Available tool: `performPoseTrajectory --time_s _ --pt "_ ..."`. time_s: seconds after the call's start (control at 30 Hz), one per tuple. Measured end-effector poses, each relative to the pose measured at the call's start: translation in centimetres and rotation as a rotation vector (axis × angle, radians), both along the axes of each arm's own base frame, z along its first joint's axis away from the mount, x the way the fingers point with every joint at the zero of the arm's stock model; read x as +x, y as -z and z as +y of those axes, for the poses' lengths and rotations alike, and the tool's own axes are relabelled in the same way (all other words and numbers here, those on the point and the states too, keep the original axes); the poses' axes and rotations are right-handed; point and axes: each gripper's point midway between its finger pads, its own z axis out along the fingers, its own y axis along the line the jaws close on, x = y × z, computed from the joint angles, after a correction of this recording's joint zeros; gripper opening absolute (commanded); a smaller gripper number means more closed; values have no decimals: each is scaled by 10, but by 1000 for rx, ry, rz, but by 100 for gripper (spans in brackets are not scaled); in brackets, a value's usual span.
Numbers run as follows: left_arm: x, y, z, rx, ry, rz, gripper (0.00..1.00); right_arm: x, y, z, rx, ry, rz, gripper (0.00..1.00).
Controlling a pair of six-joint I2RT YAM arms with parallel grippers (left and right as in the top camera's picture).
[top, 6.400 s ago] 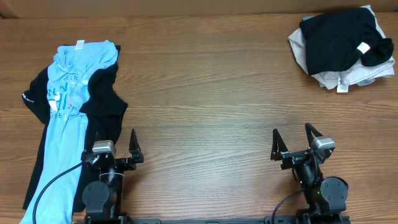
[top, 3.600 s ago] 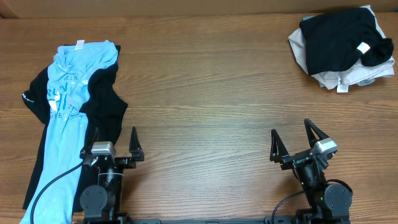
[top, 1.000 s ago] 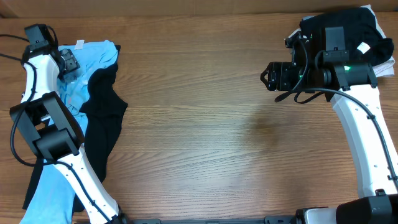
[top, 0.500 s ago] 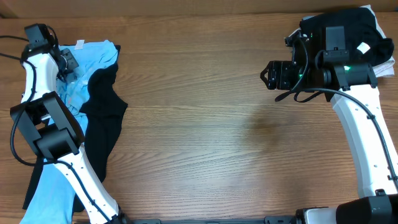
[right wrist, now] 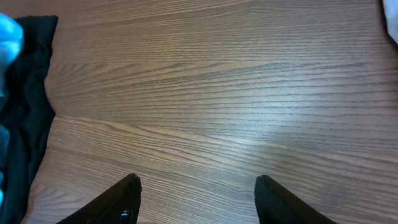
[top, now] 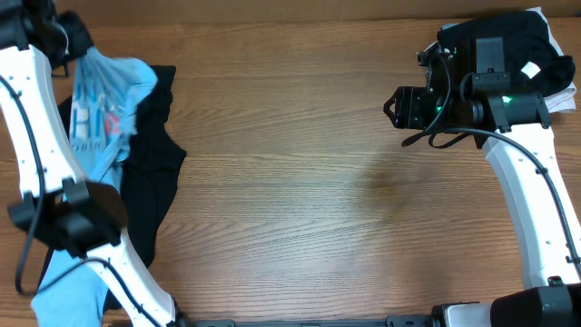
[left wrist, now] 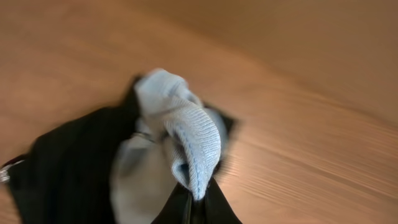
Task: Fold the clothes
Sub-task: 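Lift the light-blue T-shirt with the left gripper and drop it mid-table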
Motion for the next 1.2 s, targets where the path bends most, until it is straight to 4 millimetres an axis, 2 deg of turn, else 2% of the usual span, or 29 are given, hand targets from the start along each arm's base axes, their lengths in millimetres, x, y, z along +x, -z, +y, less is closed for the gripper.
performPoseTrajectory --time_s 0.1,0.17,0.23,0.33,0.47,0.6,0.77,0.87,0.97,1.07,1.2 --pt "-18 -54 -57 -24 120 -91 4 -3 -6 -7 7 29 -5 61" --pt "-30 -78 -101 -35 212 -124 4 -6 -15 -18 12 64 -20 61" --pt "-42 -90 -149 -51 317 -137 4 -12 -30 -33 16 111 -53 61" --pt "-58 -90 -219 -76 473 -110 4 -27 -56 -57 19 184 -116 61" --pt "-72 -71 -298 -88 645 -55 4 -48 -85 -82 14 265 -193 61" --pt "-80 -45 -356 -78 760 -1 4 -64 -97 -101 6 333 -225 61" --pt "-82 -8 -411 -63 859 54 4 -75 -98 -119 0 398 -213 62" --pt "-86 -1 -433 -42 909 43 4 -79 -96 -128 -3 431 -200 61" --pt "-91 -13 -448 -28 948 -7 4 -82 -95 -132 -3 450 -191 62" --pt "-98 -39 -458 -24 979 -86 4 -84 -93 -133 -2 453 -181 62" --pt "-120 -71 -469 -25 1018 -156 4 -84 -93 -133 1 457 -178 62"
